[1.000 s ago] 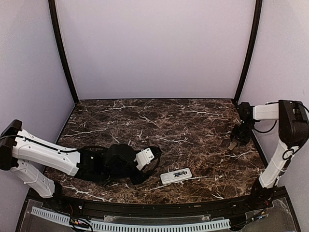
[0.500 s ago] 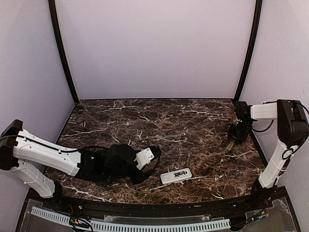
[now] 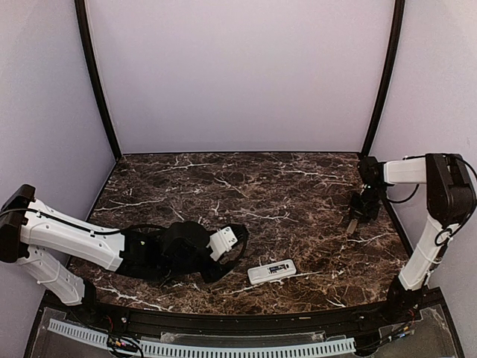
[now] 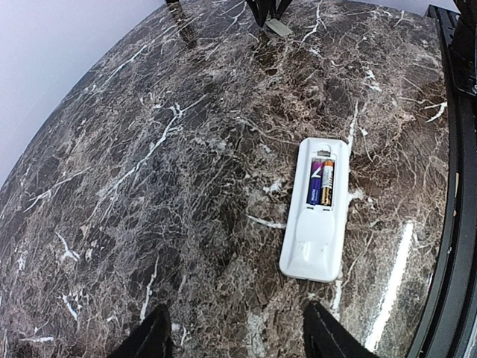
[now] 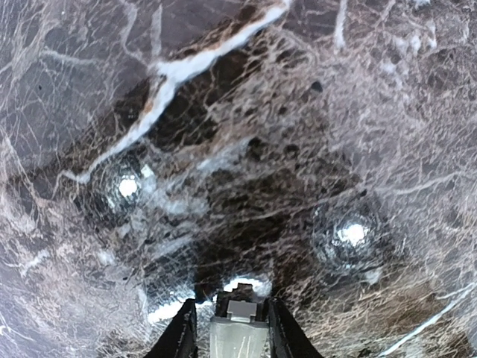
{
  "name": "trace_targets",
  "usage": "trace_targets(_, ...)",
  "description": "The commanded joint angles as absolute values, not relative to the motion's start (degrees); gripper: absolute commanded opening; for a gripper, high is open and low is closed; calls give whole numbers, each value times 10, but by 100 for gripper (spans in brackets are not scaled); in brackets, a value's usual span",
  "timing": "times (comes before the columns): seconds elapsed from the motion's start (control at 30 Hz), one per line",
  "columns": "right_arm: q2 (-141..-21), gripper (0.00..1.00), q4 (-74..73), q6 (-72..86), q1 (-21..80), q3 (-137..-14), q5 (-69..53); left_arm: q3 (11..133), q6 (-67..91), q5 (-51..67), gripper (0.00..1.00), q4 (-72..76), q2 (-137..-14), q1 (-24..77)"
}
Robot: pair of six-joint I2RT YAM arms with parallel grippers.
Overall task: Load the batteries into the remote control
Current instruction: Pick up the battery cover at the center of the board.
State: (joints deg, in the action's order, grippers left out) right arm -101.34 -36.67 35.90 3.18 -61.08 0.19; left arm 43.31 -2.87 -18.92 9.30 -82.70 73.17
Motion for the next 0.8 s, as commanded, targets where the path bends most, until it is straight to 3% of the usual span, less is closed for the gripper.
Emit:
trace_targets(0.0, -1026, 28, -406, 368, 45, -574, -21, 421, -35, -192, 59, 96, -823, 729)
trace_targets(0.2, -1025, 20, -403, 365, 47, -571, -25, 416, -35, -197, 59, 96, -814, 729)
trace_targets(0.77, -933, 18, -409, 374, 73, -544, -21, 425, -37, -190, 59, 91, -817, 728)
